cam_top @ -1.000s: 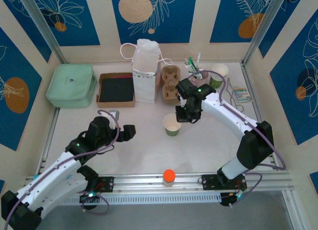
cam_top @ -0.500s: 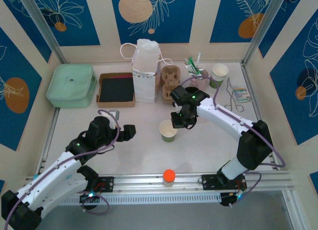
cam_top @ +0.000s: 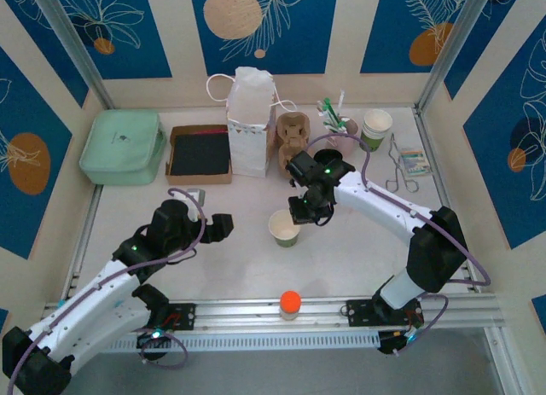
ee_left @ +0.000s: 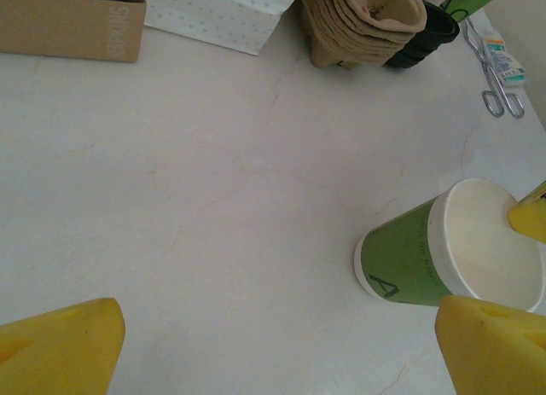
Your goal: Pack the takeout coffee
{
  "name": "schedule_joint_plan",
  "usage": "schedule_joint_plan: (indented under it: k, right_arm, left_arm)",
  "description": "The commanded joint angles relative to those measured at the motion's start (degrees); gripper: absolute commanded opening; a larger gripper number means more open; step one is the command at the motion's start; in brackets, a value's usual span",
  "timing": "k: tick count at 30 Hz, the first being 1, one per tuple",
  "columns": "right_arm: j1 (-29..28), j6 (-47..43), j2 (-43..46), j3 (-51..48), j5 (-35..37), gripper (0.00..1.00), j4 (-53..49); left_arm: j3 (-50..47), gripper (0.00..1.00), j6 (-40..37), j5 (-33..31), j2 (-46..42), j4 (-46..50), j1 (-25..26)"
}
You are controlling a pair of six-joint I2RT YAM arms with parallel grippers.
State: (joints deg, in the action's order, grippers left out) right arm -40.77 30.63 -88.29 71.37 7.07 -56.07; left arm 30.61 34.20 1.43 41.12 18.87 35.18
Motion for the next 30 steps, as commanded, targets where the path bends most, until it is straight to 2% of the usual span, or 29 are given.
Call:
schedule_joint_plan:
  k: [1,13,19,24,30]
  right_arm:
    - [-0.44,0.94,0.49,-0.80,-1.89,0.15,-0.18]
    - [-0.36,1.11,1.12,-0.46,-0.88,0.27,-1.62]
    - [0.03,1.69,2.88,1.46,2.01,0.35,-4.75]
    - [1.86,2.07,6.24,2.09,2.86,0.43,-5.54]
    - [6.80,2.89,10.93,2.59,2.74,0.44,-4.39]
  left_arm:
    - [1.86,0.94,0.16,0.60,0.18,-0.50,0.59]
    - [2.91,0.94,-0.51,0.45,0.97,-0.25,0.58]
    - [3.29,0.94,-0.66,0.41,1.66,-0.37,0.56]
    - [3.40,0.94,-0.79,0.33,1.69,-0.33,0.53]
    - [3.66,0.94,-0.96,0.05,1.78,-0.04,0.55]
